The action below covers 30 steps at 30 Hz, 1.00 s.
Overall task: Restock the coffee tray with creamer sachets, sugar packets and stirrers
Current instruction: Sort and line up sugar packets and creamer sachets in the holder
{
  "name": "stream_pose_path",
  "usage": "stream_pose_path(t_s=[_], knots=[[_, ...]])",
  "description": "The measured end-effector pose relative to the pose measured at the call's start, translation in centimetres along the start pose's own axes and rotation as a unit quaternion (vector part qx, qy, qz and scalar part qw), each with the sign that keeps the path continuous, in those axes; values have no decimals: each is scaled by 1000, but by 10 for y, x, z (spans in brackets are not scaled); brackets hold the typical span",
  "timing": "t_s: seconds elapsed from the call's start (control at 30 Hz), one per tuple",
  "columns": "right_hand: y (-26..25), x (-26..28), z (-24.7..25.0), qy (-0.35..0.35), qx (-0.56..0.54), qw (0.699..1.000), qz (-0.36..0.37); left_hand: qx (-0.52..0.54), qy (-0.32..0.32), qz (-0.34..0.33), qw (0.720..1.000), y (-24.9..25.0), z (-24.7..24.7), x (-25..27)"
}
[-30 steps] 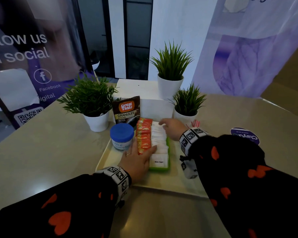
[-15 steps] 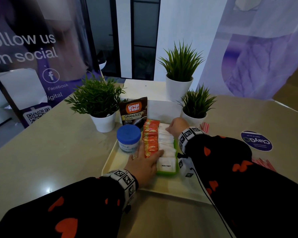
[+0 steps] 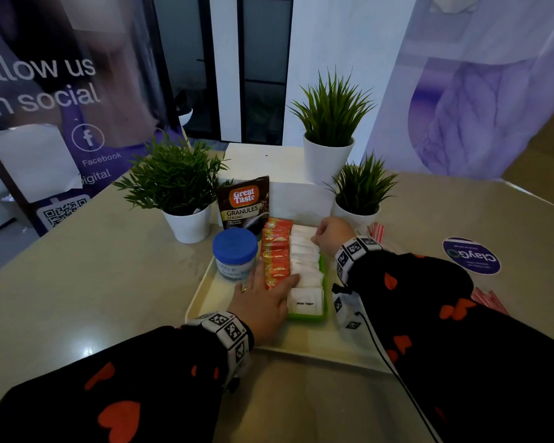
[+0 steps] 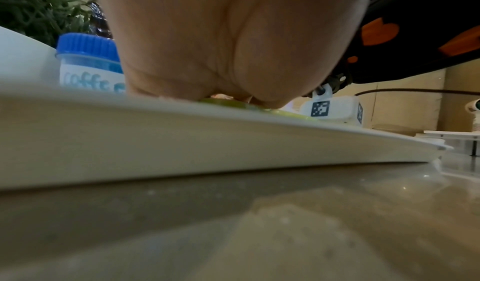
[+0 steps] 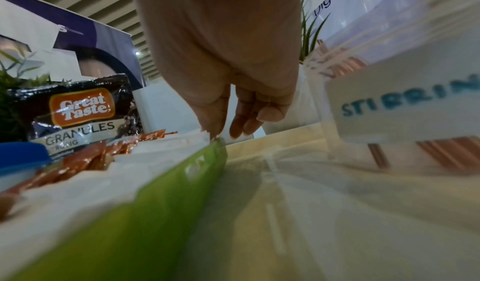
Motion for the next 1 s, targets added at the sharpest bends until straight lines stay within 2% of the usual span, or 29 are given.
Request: stream_pose_path(t_s=[0.07, 0.17, 0.27, 0.37, 0.43, 0.5, 0.6, 0.73, 0.8, 0.9, 1.0], knots=[[1, 7, 5, 23, -14, 1000, 0, -3, 8, 0, 1000, 1, 0, 1], [-10, 30, 13, 41, -52, 997, 49, -18, 24, -2, 1000, 2, 2, 4], [-20, 66, 18, -27, -47, 996, 75, -25, 39, -15, 999, 4, 9, 8], [-19, 97, 20, -75, 17, 994, 82, -24, 42, -45, 998, 6, 12, 12], [-14, 110, 17, -94, 79, 990, 65, -16, 24, -45, 999, 8, 10, 15], [-9, 119, 11, -113, 109, 987, 41, 18, 7, -15, 1000, 10, 7, 18], [-7, 126, 0, -131, 104, 985, 36, 63, -11, 24, 998, 12, 5, 18], [-9, 137, 4, -136, 74, 987, 32, 65, -21, 10, 998, 10, 10, 18], [-7, 141, 7, -128, 42, 991, 11, 85, -6, 15, 996, 5, 11, 17], [1, 143, 3, -103, -13, 993, -55, 169, 57, 64, 982, -1, 11, 14], [4, 146, -7, -110, -30, 991, -77, 200, 90, 86, 972, -4, 17, 13]])
Point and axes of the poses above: each hand's wrist, its own x-axis away from the middle knuckle, its own z-axis out of the back of the hand, y = z × x, the point moved 3 cm from there along -x, towards the middle knuckle, and after that the axes turned 6 degrees about z, right-handed, at the moved point
